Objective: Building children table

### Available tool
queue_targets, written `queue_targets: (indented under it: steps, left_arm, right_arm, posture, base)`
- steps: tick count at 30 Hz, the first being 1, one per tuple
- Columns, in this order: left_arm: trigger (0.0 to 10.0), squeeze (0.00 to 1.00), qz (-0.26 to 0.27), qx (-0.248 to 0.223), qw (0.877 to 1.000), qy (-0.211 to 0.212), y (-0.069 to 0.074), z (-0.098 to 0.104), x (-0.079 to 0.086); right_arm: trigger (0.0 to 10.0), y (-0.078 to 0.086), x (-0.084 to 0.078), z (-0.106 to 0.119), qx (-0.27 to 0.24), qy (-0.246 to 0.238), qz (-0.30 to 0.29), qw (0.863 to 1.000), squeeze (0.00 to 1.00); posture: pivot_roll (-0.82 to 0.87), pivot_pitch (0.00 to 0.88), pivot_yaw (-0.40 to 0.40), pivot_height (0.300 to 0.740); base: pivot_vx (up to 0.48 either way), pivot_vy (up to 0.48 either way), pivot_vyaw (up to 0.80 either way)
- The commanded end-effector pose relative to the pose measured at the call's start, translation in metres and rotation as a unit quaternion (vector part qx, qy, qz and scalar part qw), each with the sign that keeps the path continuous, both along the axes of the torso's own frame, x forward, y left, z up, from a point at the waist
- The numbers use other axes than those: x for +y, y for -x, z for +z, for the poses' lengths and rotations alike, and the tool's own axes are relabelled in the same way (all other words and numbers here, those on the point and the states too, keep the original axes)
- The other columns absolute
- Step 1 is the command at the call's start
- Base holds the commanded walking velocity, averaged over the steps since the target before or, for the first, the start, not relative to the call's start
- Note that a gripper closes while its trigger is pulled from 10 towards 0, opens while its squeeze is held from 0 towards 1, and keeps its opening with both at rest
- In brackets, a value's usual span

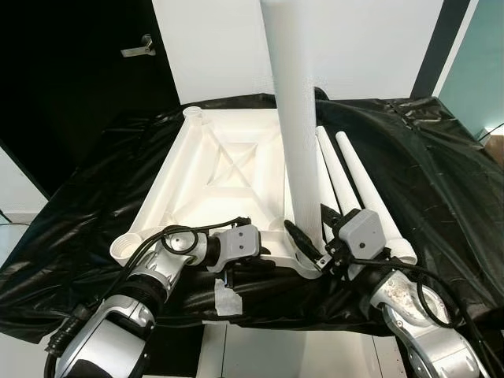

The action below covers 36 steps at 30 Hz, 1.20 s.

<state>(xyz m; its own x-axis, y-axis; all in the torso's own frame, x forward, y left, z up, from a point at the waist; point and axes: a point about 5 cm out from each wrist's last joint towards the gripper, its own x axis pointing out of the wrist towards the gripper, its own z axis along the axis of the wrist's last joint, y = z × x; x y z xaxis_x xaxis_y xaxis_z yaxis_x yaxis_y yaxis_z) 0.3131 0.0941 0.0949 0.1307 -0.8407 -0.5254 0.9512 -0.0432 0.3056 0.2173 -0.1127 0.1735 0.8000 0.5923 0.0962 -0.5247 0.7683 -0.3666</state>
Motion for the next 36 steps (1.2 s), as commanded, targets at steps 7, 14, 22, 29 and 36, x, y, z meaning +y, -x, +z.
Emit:
queue_targets:
  steps: [7, 14, 22, 29, 36]
  left_arm:
    - [10.0, 0.0, 0.082, -0.012, 0.996, -0.025, -0.002, -0.02, 0.014]
    - [10.0, 0.0, 0.079, -0.012, 0.996, -0.025, -0.002, -0.021, 0.012]
    - [10.0, 0.0, 0.075, -0.012, 0.997, -0.023, -0.002, -0.021, 0.01]
    - [10.0, 0.0, 0.08, -0.01, 0.997, -0.017, -0.002, -0.022, 0.009]
    - [10.0, 0.0, 0.084, -0.01, 0.996, -0.015, -0.002, -0.022, 0.009]
  right_arm:
    - [10.0, 0.006, -0.026, -0.03, 0.08, -0.106, -0.097, 0.986, 0.0]
    - [10.0, 0.009, -0.035, -0.039, 0.126, -0.186, -0.136, 0.965, 0.0]
    - [10.0, -0.002, -0.042, -0.043, 0.195, -0.195, -0.156, 0.949, 0.0]
    - [10.0, -0.019, -0.037, -0.02, 0.227, -0.205, -0.125, 0.944, 0.0]
    - [10.0, -0.024, -0.034, -0.01, 0.229, -0.195, -0.106, 0.948, 0.0]
  posture:
    - [-0.17, 0.031, 0.072, 0.74]
    - [-0.18, 0.027, 0.072, 0.74]
    - [-0.18, 0.026, 0.066, 0.74]
    - [-0.17, 0.025, 0.055, 0.74]
    - [-0.17, 0.023, 0.052, 0.74]
  base:
    - [0.0, 0.0, 0.0]
    - [0.0, 0.0, 0.0]
    - [0.0, 0.0, 0.0]
    - [0.0, 0.0, 0.0]
    - [0.0, 0.0, 0.0]
